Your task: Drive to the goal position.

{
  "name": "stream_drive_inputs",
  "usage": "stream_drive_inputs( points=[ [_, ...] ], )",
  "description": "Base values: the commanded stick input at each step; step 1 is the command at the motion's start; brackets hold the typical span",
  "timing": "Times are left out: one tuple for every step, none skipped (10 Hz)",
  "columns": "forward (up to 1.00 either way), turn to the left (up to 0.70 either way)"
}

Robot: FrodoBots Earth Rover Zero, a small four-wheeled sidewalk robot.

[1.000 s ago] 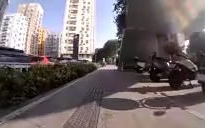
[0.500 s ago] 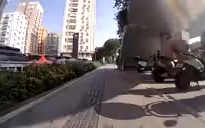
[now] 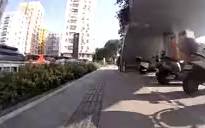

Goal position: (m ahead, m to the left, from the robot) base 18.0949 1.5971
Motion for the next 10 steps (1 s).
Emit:
stream_drive_inputs(
  points=[
    [0.45,-0.27],
    [0.45,-0.18],
    [0.45,-0.05],
    [0.45,0.00],
    [0.45,0.00],
    [0.45,0.00],
    [0.45,0.00],
    [0.45,0.00],
    [0.45,0.00],
    [0.45,0.00]
  ],
)
